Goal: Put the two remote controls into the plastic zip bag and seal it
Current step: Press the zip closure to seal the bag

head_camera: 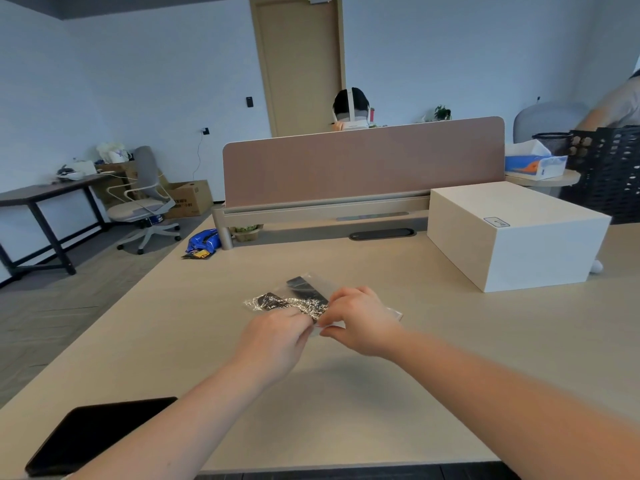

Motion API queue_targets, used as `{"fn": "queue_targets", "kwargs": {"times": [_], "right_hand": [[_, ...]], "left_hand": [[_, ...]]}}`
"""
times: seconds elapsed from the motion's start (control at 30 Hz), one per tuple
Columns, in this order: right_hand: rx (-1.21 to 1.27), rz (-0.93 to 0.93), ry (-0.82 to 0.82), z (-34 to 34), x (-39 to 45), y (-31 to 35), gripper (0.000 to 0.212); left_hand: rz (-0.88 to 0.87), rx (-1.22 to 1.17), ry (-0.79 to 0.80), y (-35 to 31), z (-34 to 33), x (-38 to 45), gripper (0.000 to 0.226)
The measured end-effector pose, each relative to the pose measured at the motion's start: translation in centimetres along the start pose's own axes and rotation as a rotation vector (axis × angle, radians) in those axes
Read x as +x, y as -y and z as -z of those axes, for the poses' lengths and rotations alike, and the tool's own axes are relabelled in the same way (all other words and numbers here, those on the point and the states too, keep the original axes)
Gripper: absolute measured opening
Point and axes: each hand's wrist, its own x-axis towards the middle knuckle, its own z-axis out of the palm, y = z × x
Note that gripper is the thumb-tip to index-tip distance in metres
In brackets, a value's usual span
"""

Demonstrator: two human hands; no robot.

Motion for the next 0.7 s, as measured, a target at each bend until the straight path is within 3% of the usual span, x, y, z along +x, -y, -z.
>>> {"fn": "queue_targets", "kwargs": {"times": [0.27,0.5,0.7], "right_hand": [[0.029,-0.018,-0.020,-0.32,-0.08,-0.05,0.021],[0.008,0.088,-0.100,-0.88,-0.27,0.50,0.017],[0.075,-0.011,-0.069,-0.70,0.03,0.35,0.018]], "left_hand": [[0.067,-0.177,0.036,0.25,-0.58,-0.07,0.019],[0.126,-0.256,0.020,-0.08,-0.66,-0.08,0.014],[0.153,-0.339,0.032,0.14,-0.67,-0.30,0.013]]}}
